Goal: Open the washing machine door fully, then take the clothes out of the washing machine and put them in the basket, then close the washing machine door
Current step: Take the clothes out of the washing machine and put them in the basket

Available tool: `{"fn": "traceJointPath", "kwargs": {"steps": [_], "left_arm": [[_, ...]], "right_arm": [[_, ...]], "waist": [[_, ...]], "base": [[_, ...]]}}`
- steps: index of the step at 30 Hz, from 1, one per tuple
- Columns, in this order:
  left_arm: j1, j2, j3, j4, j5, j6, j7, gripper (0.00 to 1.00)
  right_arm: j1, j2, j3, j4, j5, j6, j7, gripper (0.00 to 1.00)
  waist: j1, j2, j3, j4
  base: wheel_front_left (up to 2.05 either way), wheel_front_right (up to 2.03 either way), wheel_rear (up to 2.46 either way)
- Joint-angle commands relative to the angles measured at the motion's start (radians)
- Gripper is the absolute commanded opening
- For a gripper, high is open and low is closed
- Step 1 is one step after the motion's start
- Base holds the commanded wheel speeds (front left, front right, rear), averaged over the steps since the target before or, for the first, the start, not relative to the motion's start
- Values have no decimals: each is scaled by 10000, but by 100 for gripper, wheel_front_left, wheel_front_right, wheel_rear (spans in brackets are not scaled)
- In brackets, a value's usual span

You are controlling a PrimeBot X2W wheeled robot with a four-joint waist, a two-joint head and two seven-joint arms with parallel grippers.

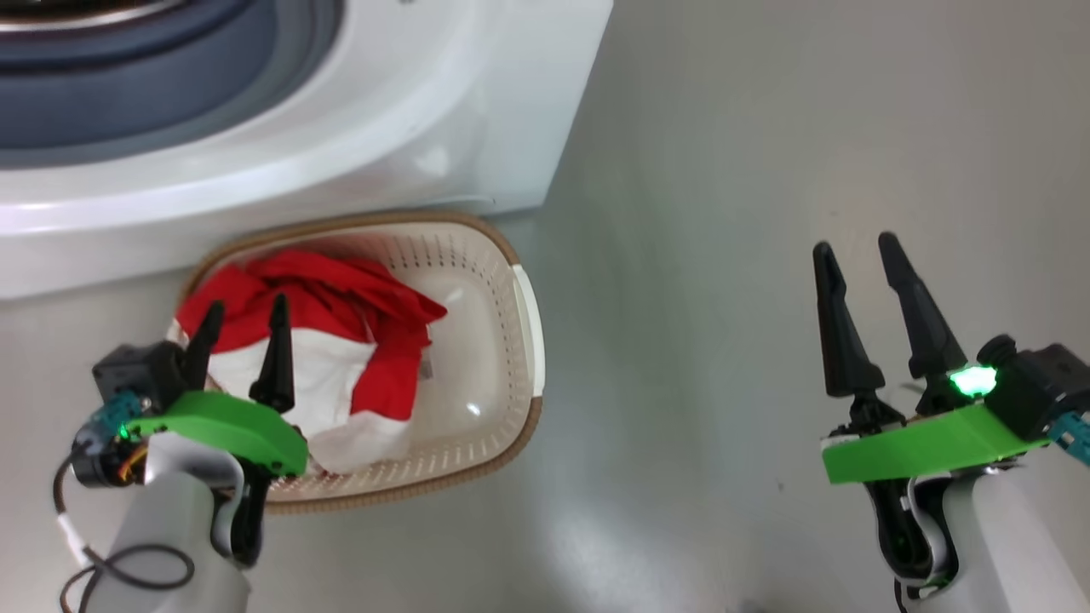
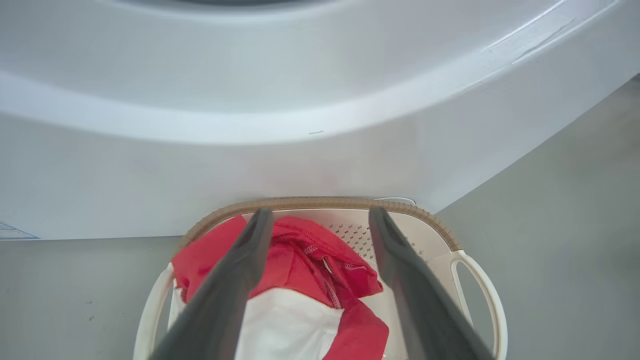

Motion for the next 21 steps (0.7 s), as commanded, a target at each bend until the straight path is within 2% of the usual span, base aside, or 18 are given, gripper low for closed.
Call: {"fn": "traceJointPath", "kwargs": {"steps": [1, 21], "left_arm": [[490, 233, 293, -444, -62, -56, -51, 100], [2659, -23, 1005, -3507, 526, -56, -51, 100]], "right_arm": [[339, -77, 138, -161, -78, 65, -63, 100], [1391, -77, -171, 83, -405, 65, -63, 100]], "waist": [[-1, 0, -739, 196], [-1, 0, -2775, 621]], "base": [[0, 0, 0], [0, 0, 0]]}}
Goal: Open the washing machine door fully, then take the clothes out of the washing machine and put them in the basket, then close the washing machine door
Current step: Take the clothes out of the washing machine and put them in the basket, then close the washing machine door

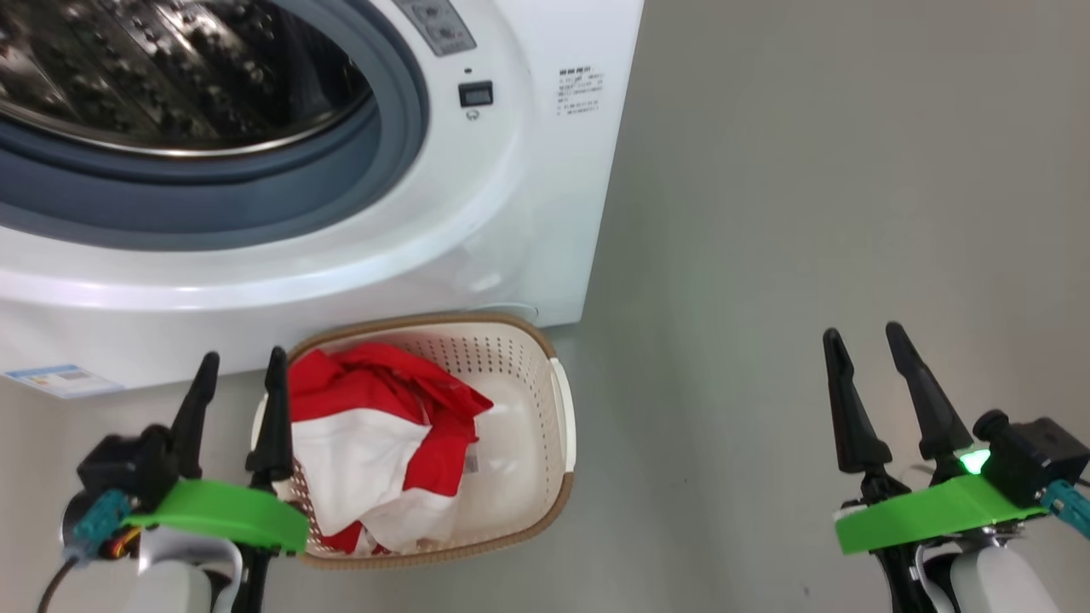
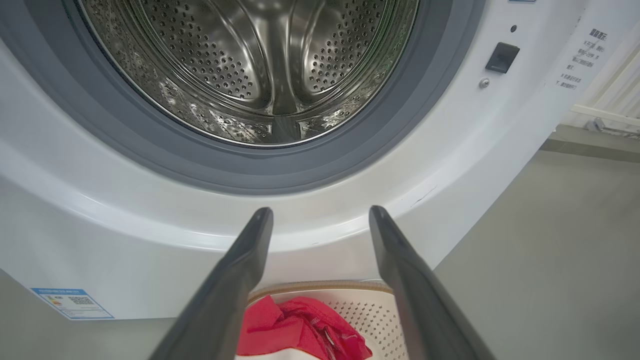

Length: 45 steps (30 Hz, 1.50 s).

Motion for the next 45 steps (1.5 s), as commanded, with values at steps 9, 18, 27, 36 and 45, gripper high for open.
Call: {"fn": "traceJointPath", "kwargs": {"steps": [9, 18, 27, 36, 45], "left_arm": [[1354, 230, 622, -1591, 630, -56, -51, 100], [2626, 82, 1020, -2868, 935, -56, -51, 100], [3409, -84, 1334, -3463, 912, -56, -51, 100], [3448, -174, 1406, -3537, 904, -56, -51, 100], [3402, -217, 1402, -3577, 898, -56, -51, 100]], "right_arm": [[684, -79, 20, -222, -117, 65, -63, 100], [1244, -79, -66, -225, -136, 65, -63, 100], [1521, -79, -228, -261, -148, 65, -63, 100], [1521, -79, -235, -237, -178, 65, -63, 100], [1442, -79, -225, -226, -203, 65, -63, 100]], "waist": [[0, 0, -929, 41], [0, 0, -1472, 1], [0, 0, -1672, 41], [0, 0, -1706, 75], [0, 0, -1672, 93]], "base": [[0, 0, 0], [0, 0, 0], [0, 0, 0], [0, 0, 0], [0, 0, 0]]}}
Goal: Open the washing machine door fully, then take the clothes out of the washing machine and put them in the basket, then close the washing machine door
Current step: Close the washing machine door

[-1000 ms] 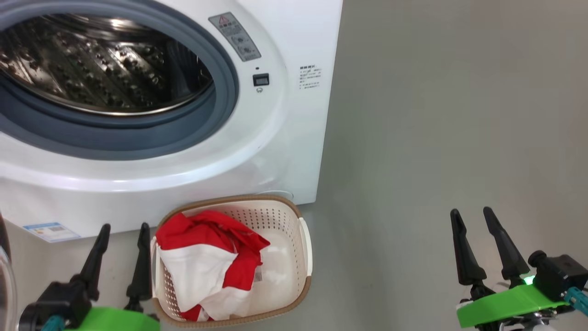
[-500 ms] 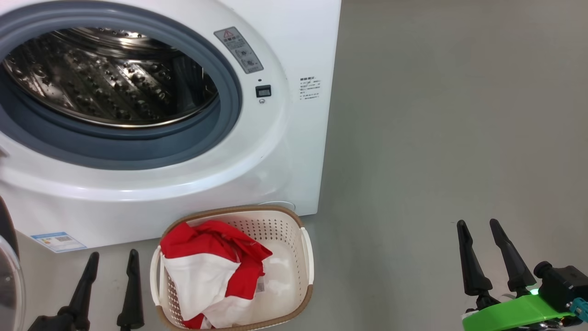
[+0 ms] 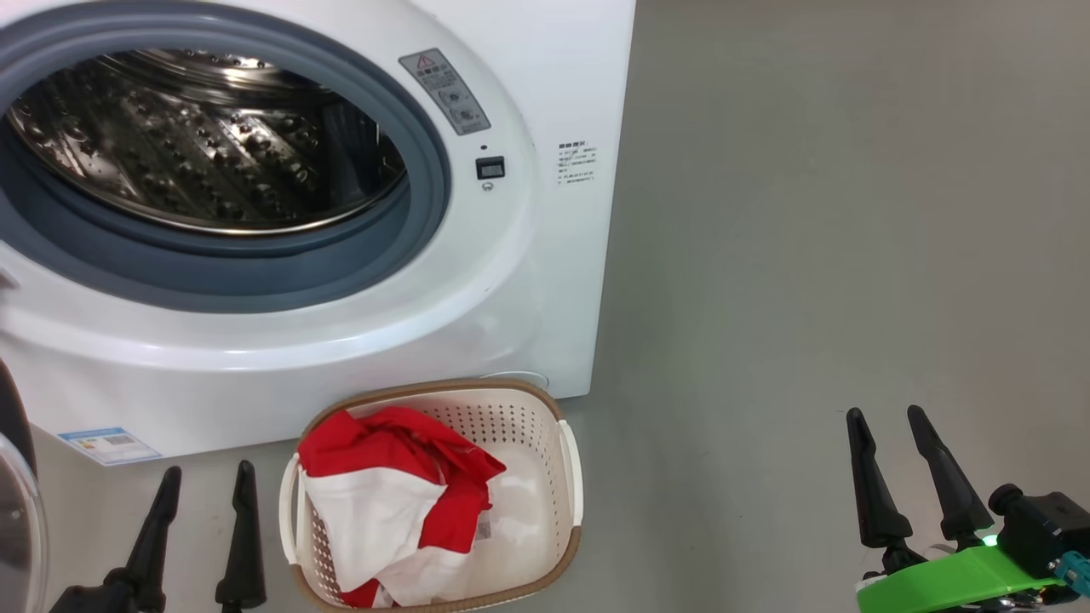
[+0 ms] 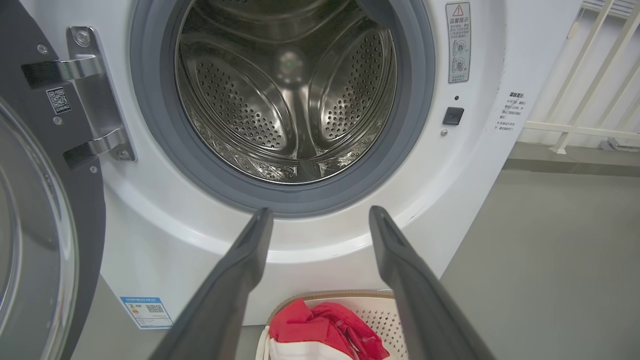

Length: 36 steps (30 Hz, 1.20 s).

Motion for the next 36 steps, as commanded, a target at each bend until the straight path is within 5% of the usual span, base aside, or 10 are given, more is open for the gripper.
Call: {"fn": "traceJointPath", "kwargs": {"steps": [1, 36], "left_arm": [[-163, 97, 327, -317, -2, -56, -51, 100], [145, 40, 81, -455, 43, -56, -51, 100]], "right_arm": [[-86, -121, 225, -228, -155, 65, -63, 100], [294, -121, 117, -203, -252, 65, -63, 100]], "waist": [[0, 0, 15, 14], [0, 0, -509, 329]], "base": [[-3, 3, 0], [-83, 83, 0]]}}
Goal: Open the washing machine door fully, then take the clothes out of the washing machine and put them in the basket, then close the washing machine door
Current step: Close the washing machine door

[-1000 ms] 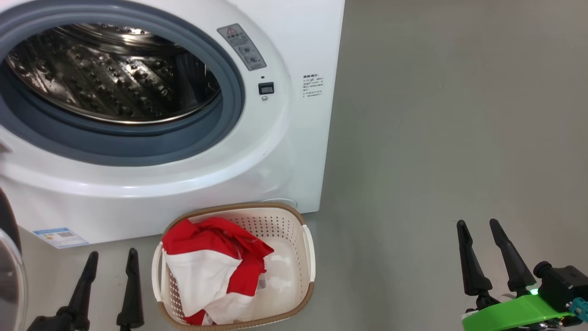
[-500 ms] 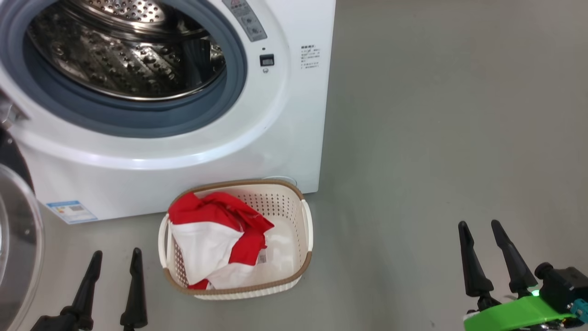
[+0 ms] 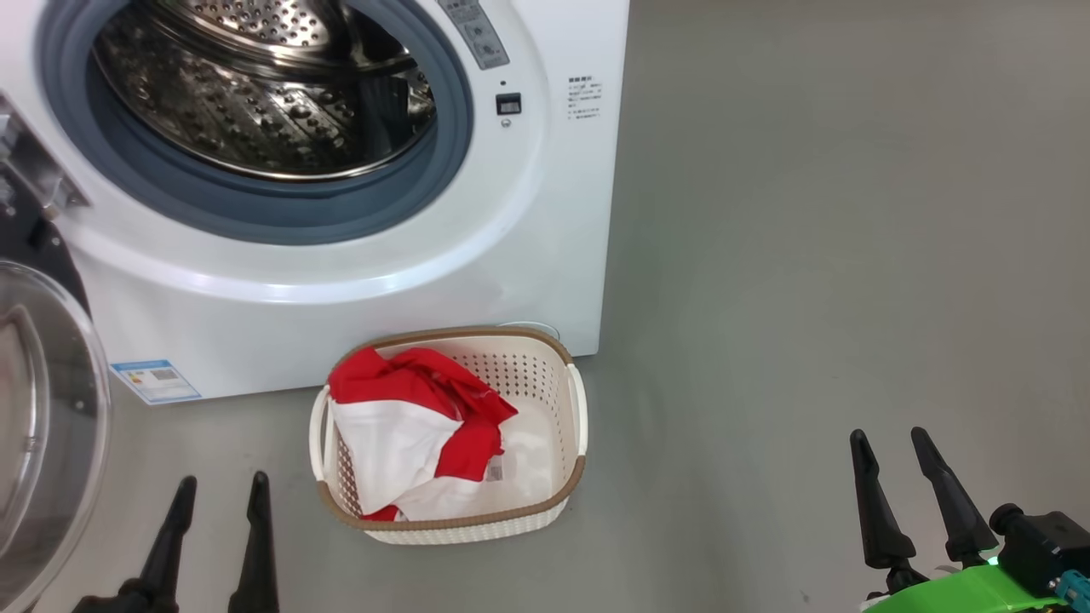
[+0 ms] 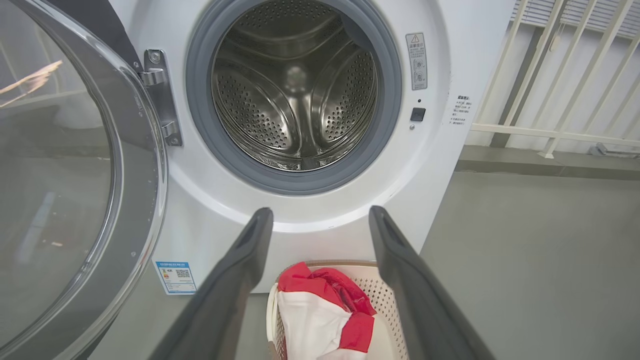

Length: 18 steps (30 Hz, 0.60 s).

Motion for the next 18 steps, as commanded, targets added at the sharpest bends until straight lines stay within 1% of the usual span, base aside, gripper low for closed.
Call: {"fn": "traceJointPath", "kwargs": {"steps": [1, 4, 8, 18], "left_arm": [[-50, 50, 276, -245, 25, -56, -51, 100], [11, 39, 254, -196, -27, -56, -51, 100], [123, 31, 249, -108, -193, -56, -51, 100], [417, 27, 109, 97, -761, -12, -51, 100]], "right_arm": [[-41, -129, 202, -216, -73, 65, -63, 100], [26, -154, 247, -214, -82, 65, -63, 100], [104, -233, 305, -160, -39, 65, -63, 100], [173, -451, 720, 16, 42, 65, -63, 100]], "waist": [[0, 0, -77, 68], [0, 0, -204, 277], [0, 0, -411, 737], [0, 0, -802, 2429]], "base": [[0, 0, 0], [0, 0, 0], [0, 0, 0], [0, 0, 0]]}}
